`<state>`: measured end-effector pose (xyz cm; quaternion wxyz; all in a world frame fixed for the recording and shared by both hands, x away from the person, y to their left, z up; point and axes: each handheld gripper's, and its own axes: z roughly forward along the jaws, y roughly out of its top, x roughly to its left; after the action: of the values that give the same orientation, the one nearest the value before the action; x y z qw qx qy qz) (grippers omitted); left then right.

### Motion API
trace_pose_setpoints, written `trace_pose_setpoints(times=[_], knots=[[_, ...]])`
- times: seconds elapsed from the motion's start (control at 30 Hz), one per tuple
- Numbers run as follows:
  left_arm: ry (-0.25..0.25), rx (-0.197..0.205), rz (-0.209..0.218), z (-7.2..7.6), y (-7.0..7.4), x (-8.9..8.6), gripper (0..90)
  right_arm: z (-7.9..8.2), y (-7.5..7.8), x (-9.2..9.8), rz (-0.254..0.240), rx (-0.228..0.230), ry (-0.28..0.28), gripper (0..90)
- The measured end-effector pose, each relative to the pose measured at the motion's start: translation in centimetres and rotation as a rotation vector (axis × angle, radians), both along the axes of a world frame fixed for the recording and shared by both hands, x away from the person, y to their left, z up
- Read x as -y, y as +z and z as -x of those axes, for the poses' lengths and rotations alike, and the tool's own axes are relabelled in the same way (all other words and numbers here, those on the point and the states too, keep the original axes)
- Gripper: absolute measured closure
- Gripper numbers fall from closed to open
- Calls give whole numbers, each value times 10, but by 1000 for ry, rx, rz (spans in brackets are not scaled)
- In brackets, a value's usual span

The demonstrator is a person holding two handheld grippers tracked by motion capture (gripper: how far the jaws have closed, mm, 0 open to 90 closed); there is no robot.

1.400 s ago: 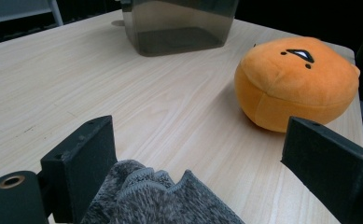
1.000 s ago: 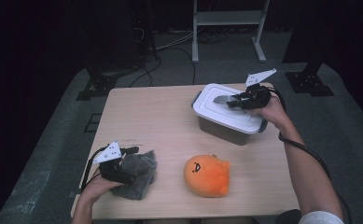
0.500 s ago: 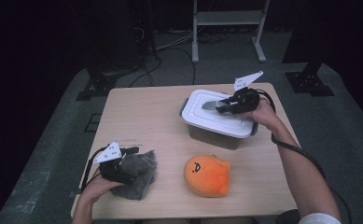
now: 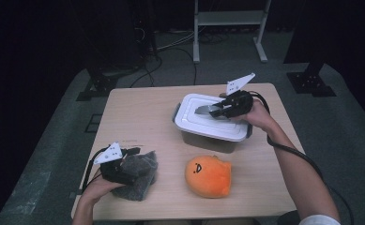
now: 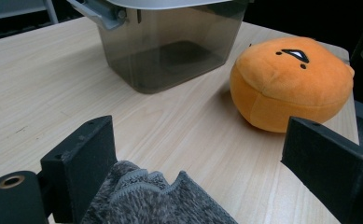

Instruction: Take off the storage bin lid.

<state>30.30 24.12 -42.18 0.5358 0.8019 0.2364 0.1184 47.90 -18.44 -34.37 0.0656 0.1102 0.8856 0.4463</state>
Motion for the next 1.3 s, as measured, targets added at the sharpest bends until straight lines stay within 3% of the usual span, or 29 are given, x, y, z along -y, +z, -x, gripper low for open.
trace_pose_setpoints(times=[0.8, 1.3], knots=[[-8, -3, 5, 0, 0, 0, 88, 4, 2, -15, 19, -3, 66, 662], [-5, -4, 9, 0, 0, -1, 88, 5, 1, -16, 10, -13, 67, 663]])
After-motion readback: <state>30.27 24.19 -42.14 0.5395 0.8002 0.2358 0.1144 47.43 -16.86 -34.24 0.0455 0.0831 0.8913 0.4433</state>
